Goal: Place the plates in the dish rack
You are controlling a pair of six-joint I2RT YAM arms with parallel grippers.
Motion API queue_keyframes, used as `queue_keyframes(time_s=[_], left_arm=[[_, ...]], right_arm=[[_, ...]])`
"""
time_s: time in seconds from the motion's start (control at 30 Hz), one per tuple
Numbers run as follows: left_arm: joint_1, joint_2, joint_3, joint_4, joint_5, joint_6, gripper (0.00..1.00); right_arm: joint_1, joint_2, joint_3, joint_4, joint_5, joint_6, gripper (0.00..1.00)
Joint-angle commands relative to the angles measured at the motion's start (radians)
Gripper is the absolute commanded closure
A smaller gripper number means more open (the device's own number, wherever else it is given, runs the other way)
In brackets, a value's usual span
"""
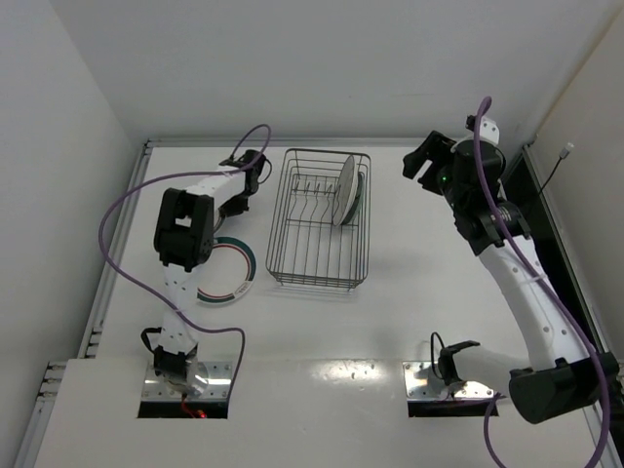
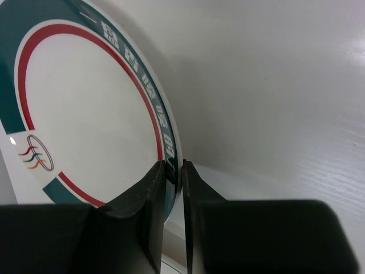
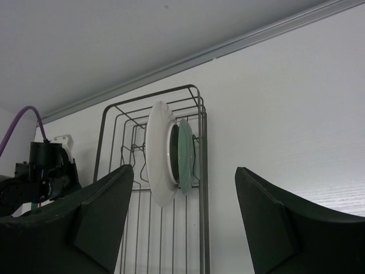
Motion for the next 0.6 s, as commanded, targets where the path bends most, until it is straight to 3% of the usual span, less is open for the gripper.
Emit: queue_keyframes(time_s=[0.0,0.2,0.4,0.57], left_arm=[[0.02,0.037,0.024,-0.015,0.099,-0.04,1.0],[0.02,-0.097,0.131,-0.044,0.132,-0.051,1.0],[0.009,-0.234,0.355,-0.063,0.206,-0.071,1.0],[-0.055,-0.396,0.383,-0.003,0.256,-0.071,1.0]], right_arm=[[-0.021,-0.028,-0.007,0.034,-0.036,0.001,0.31],[-0.021,-0.069,-0.007,0.025,-0.036,0.001,0.31],[-0.021,-0.089,0.002,0.014,-0.027,0.001,0.31],[-0.021,-0.098,0.011,-0.007,-0.017,0.001,0.31]])
